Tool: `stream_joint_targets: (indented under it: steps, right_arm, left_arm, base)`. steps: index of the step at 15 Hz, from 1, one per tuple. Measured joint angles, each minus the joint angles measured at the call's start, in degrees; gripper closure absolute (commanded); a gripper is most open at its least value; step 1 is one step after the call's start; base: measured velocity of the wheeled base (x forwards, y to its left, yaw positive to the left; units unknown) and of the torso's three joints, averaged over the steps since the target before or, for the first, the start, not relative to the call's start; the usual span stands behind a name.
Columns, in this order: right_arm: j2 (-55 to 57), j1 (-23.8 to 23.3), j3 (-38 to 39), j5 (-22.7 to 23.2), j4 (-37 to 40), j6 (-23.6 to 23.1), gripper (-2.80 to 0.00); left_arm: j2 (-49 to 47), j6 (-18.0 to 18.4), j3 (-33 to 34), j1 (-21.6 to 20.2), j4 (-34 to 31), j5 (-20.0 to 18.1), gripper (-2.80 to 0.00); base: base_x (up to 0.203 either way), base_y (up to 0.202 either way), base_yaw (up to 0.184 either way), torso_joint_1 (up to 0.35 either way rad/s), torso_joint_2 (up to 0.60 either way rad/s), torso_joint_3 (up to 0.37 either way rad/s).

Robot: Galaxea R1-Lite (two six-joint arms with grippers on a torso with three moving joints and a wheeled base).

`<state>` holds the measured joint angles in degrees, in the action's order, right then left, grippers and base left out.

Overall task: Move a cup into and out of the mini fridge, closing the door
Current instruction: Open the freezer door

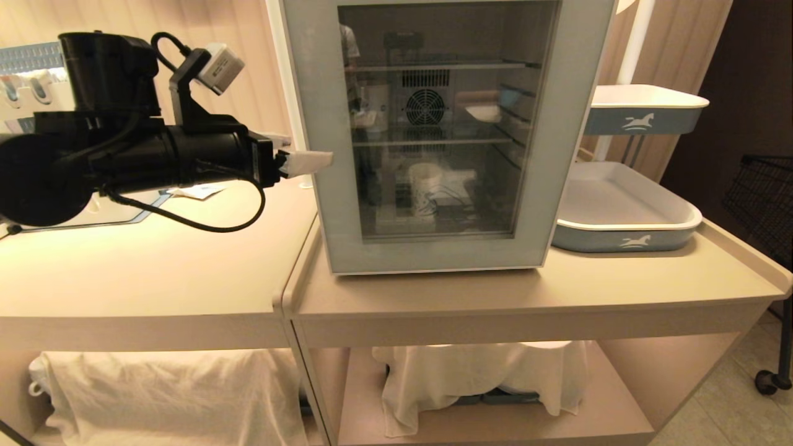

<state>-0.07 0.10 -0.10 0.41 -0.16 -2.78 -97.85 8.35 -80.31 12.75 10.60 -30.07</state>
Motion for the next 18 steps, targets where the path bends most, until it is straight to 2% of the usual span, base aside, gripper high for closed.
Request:
stream_joint_targets:
  steps: [10, 18]
  right_arm:
    - [0.0, 0.0, 0.0, 0.0, 0.0, 0.0, 0.0]
    - [0.0, 0.0, 0.0, 0.0, 0.0, 0.0, 0.0]
  left_arm:
    - [-1.8, -3.3, -6.1, 2.8, 0.9, 0.1, -2.8]
    - [-1.9, -3.6, -6.1, 3.1, 1.0, 0.2, -2.8]
  base:
    - [0.0, 0.0, 0.0, 0.0, 0.0, 0.0]
    - [0.0, 0.0, 0.0, 0.0, 0.0, 0.0]
